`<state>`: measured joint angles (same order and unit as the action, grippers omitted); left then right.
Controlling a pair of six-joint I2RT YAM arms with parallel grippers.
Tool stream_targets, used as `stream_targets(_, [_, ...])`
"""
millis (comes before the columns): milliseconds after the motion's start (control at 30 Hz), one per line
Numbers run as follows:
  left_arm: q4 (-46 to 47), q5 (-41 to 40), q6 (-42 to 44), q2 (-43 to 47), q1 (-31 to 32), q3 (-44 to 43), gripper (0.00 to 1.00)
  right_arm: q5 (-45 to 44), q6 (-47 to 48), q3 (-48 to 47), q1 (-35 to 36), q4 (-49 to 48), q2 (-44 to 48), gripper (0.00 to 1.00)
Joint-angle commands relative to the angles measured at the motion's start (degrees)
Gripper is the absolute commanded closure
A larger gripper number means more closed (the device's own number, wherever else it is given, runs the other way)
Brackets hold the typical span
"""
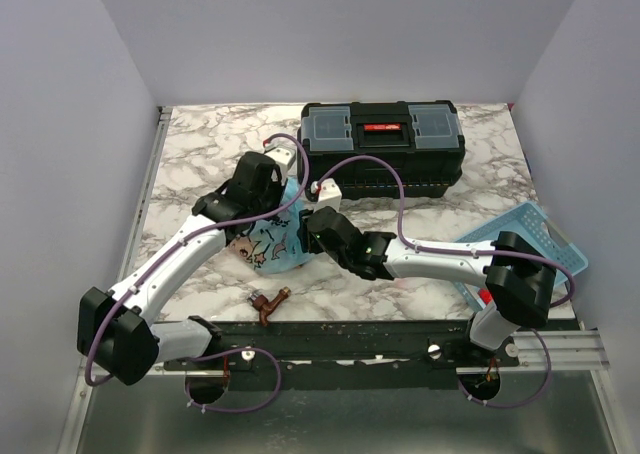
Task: Take the fake fruits out of the plastic bag
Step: Untie the plastic bag at the center of the board.
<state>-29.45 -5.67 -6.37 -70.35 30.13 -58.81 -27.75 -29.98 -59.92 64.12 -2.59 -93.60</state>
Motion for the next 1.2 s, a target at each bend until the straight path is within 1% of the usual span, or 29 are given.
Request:
stream_targets(0, [2.41,-2.05,0.53,3.65,0.33,0.61,1.0,-1.21,-0.47,-2.54,0.15,0.22,-0.38,0.53])
stream_targets(33, [2.77,-2.89,0.23,4.04,0.37,0.86,1.0,-1.54,-0.44,-3.24,0.21,0.87,-0.73,0.53])
stream_targets(167, [3.25,-11.4,-2.01,5.26,0.36,1.31,1.0,-2.18,-0.22,-4.63,0.2,2.02,-1.66,0.65])
stream_targets(367, [5.29,-25.0,-5.19,9.11,0.24,3.64,1.0,-3.6,-1.97,-2.9,0.21,0.98,-1.48,0.87])
stream_targets(433, [6.36,-26.48,-5.27,10.31,0.19,4.44,1.0,-3.66,-2.11,-2.67,0.21,0.68,-1.82,0.98])
stream_targets(467, [6.73,-27.09,-5.59,10.85,0.19,4.78,1.0,-3.7,-2.4,-2.66,0.13,0.7,-2.0,0.99])
stream_targets(633, [7.17,-32.77,-6.94,12.46,-0.5,5.53,1.0,-2.6,-4.3,-0.48,0.14,-0.6,-2.11,0.99])
stream_targets(800, [8.72,-33.52,-8.53,15.15,-1.98,7.02,1.0,-1.48,-6.46,3.75,0.17,-3.21,-0.88,0.99])
stream_targets(933, [9.06,-34.19,-10.33,17.34,-3.35,7.72,1.0,0.42,-7.6,9.02,0.18,-10.39,0.92,0.99])
stream_targets(1100, [10.66,-36.39,-10.85,20.17,-3.68,9.22,1.0,3.37,-8.91,11.31,0.16,-15.3,1.71,0.99])
stream_targets(1167, [12.06,-35.76,-10.43,21.65,-3.67,10.05,1.0,4.34,-9.05,11.91,0.16,-17.17,2.16,0.99])
